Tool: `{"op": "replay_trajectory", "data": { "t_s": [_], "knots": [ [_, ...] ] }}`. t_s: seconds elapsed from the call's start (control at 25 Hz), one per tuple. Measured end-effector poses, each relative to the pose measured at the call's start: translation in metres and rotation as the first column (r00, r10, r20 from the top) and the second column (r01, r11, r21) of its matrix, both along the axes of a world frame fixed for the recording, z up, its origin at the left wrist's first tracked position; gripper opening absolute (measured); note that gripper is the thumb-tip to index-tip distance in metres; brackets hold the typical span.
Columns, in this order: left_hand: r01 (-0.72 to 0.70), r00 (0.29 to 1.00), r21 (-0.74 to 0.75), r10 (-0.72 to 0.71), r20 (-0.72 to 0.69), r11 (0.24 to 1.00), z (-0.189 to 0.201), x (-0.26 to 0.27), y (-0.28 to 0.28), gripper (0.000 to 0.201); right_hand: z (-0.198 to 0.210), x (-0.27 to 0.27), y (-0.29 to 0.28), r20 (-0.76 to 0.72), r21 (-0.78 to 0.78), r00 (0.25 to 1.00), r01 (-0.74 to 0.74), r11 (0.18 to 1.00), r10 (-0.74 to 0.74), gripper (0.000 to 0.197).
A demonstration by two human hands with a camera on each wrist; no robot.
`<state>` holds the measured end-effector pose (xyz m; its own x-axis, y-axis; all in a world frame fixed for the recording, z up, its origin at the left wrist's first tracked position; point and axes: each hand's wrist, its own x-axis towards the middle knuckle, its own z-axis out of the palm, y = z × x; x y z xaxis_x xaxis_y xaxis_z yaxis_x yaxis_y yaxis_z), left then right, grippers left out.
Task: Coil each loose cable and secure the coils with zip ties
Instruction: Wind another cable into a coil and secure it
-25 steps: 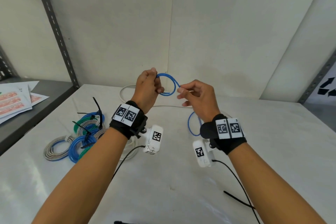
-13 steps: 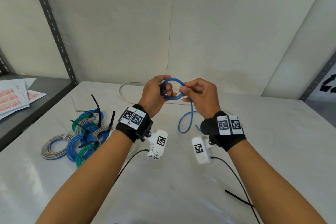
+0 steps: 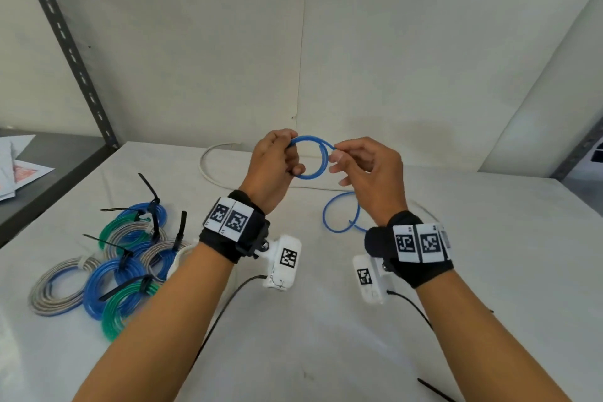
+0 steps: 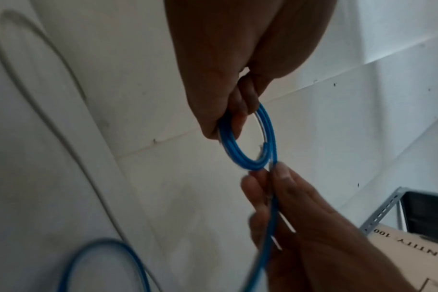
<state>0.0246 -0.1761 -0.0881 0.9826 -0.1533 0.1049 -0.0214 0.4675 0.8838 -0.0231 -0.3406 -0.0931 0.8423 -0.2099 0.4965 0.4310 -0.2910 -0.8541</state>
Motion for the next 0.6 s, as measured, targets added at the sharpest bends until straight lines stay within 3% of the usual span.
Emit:
{"op": "replay_trajectory", "data": {
  "t_s": [0.16,0.28,0.4,0.52,0.6],
  "knots": [
    [-0.040,0.997,-0.182,0.027,-0.075,0.983,-0.015,0.006,-0.017,0.023,-0.022,0.013,0.014,-0.005,0.151,1.000,-0.001,0.989,0.002,0.015],
    [0.036,0.996,-0.191,-0.052,-0.077,0.981,-0.019,0.009,-0.020,0.025,-0.022,0.018,0.007,0.007,0.198,1.000,-0.017,0.980,0.016,0.012],
    [0.145,0.989,0.083,-0.142,-0.048,0.986,-0.014,0.015,-0.008,0.034,-0.016,0.018,-0.008,-0.053,0.095,0.991,-0.115,0.989,0.121,0.008],
    [0.148,0.962,0.515,-0.243,0.122,0.845,-0.011,0.011,0.001,0.033,-0.007,0.012,-0.016,-0.121,-0.147,0.974,-0.208,0.967,0.191,0.008],
    [0.114,0.930,0.635,-0.307,0.203,0.764,-0.011,0.006,0.002,0.031,-0.001,0.009,-0.021,-0.124,-0.210,0.977,-0.198,0.958,0.174,0.007]
  ]
}}
